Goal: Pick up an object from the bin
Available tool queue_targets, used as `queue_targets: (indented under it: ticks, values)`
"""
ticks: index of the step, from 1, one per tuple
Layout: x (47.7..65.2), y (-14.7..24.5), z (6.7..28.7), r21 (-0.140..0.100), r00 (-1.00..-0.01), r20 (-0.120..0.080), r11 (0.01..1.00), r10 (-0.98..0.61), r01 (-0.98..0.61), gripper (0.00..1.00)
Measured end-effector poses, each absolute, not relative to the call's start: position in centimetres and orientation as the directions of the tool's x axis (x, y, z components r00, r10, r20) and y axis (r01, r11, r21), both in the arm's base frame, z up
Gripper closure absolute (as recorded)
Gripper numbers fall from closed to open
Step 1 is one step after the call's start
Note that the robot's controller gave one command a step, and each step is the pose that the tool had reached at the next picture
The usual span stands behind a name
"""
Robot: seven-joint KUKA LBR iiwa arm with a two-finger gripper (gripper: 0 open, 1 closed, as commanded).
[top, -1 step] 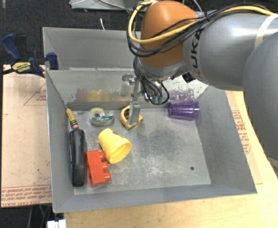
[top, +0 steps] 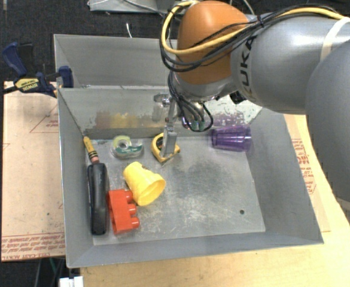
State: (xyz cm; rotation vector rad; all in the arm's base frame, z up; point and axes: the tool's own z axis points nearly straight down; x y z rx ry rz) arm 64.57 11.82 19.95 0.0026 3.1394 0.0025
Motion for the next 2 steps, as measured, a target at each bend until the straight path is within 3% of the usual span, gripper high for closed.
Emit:
queue_targets:
  ticks: [1, 2]
  values:
    - [60.23, 11.62, 16.45, 0.003, -0.999, -0.002, 0.999, 0.039, 0.039, 0.0]
    - [60.38, 12.05, 16.07, 0.004, -0.999, -0.007, 0.999, 0.047, 0.047, 0.0]
